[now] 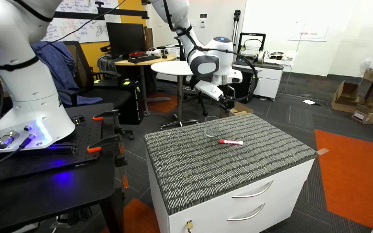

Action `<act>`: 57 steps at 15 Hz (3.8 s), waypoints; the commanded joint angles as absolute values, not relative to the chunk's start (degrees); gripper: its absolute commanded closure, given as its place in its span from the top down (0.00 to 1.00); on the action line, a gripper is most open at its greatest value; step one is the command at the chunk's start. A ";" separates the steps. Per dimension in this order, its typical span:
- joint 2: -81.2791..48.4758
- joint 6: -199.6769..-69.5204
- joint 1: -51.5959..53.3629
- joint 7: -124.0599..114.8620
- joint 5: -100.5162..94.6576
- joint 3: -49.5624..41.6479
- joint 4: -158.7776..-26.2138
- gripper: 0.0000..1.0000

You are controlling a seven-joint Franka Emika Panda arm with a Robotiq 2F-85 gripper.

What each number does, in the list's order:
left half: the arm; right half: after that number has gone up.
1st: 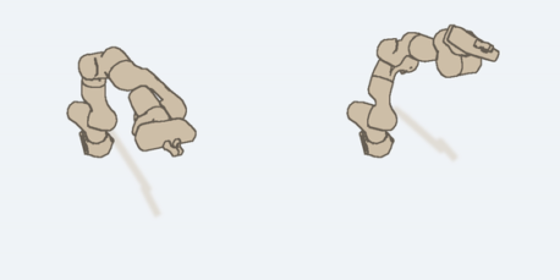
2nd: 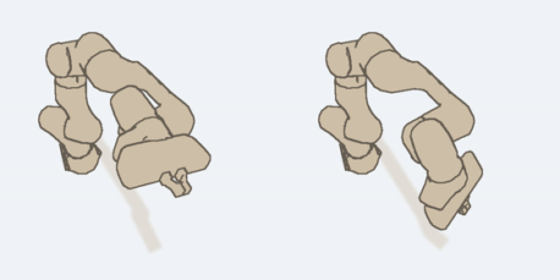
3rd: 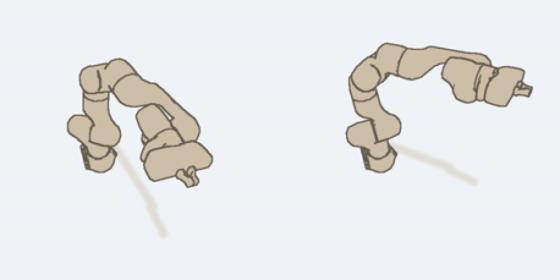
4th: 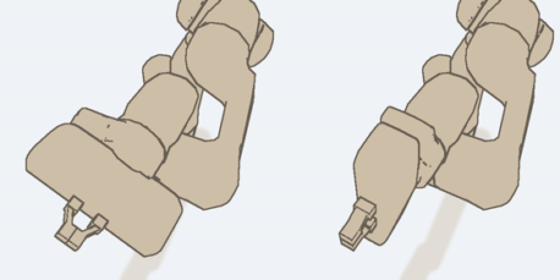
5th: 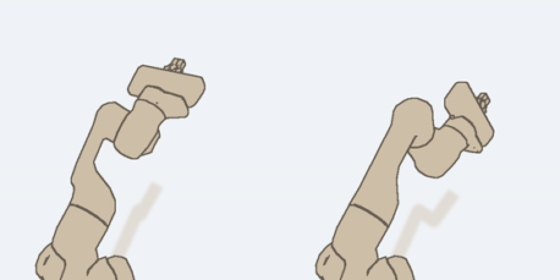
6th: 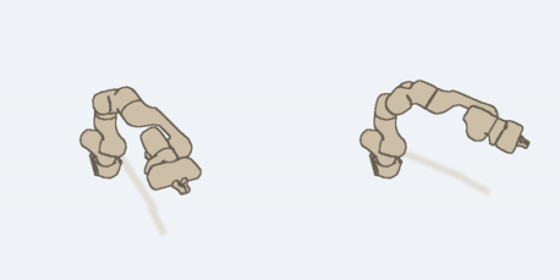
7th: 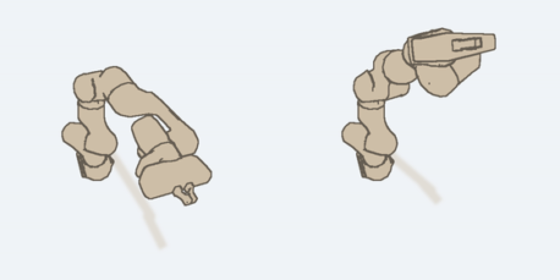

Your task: Move the transparent glass across the marker

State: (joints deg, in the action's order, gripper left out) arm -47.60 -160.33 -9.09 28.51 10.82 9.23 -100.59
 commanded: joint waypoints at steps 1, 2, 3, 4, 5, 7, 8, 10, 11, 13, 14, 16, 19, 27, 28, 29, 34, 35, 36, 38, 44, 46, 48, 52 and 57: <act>-51.95 -159.61 -9.70 24.26 8.15 10.07 -95.52 1.00; -52.89 -159.38 -9.71 23.65 7.80 10.04 -94.58 1.00; -53.60 -158.99 -9.37 22.72 7.27 9.58 -93.78 1.00; -54.40 -158.62 -8.68 21.36 6.77 8.89 -92.87 1.00; -55.04 -158.19 -8.67 20.80 6.46 8.90 -92.18 1.00; -56.50 -157.82 -8.20 18.99 5.53 8.22 -90.68 1.00; -57.34 -157.65 -8.25 18.43 5.27 8.21 -89.83 1.00; -58.85 -157.25 -7.95 17.26 4.92 7.69 -88.16 1.00; -59.49 -156.98 -7.69 16.56 4.82 7.26 -87.43 1.00; -60.66 -156.14 -7.63 15.82 4.64 6.96 -86.20 1.00; -61.14 -155.47 -7.54 15.28 4.51 6.72 -85.64 1.00; -62.03 -154.04 -7.60 14.57 4.53 6.59 -84.62 1.00; -62.95 -150.90 -7.93 14.85 4.79 6.97 -83.27 1.00; -64.53 -143.92 -7.53 14.03 4.86 6.06 -79.35 0.66; -64.67 -143.57 -7.58 14.16 4.90 6.08 -78.95 0.59; -64.77 -143.25 -7.63 14.29 4.92 6.09 -78.62 0.49; -65.03 -141.95 -7.59 14.70 4.96 6.30 -77.21 0.12; -65.06 -141.87 -7.57 14.78 4.97 6.33 -77.02 0.05; -65.06 -141.77 -7.52 14.83 4.98 6.37 -76.81 0.00; -65.03 -141.58 -7.34 14.88 4.88 6.34 -76.49 0.00; -63.45 -142.02 -6.09 14.32 4.26 5.75 -77.45 0.01; -61.98 -142.81 -5.58 13.96 3.78 5.17 -78.83 0.01; -60.52 -143.57 -4.81 12.89 3.12 3.90 -80.09 0.01; -58.39 -144.66 -4.37 10.83 2.52 1.97 -81.17 0.01; -56.78 -145.12 -5.15 8.28 2.62 0.19 -81.79 0.01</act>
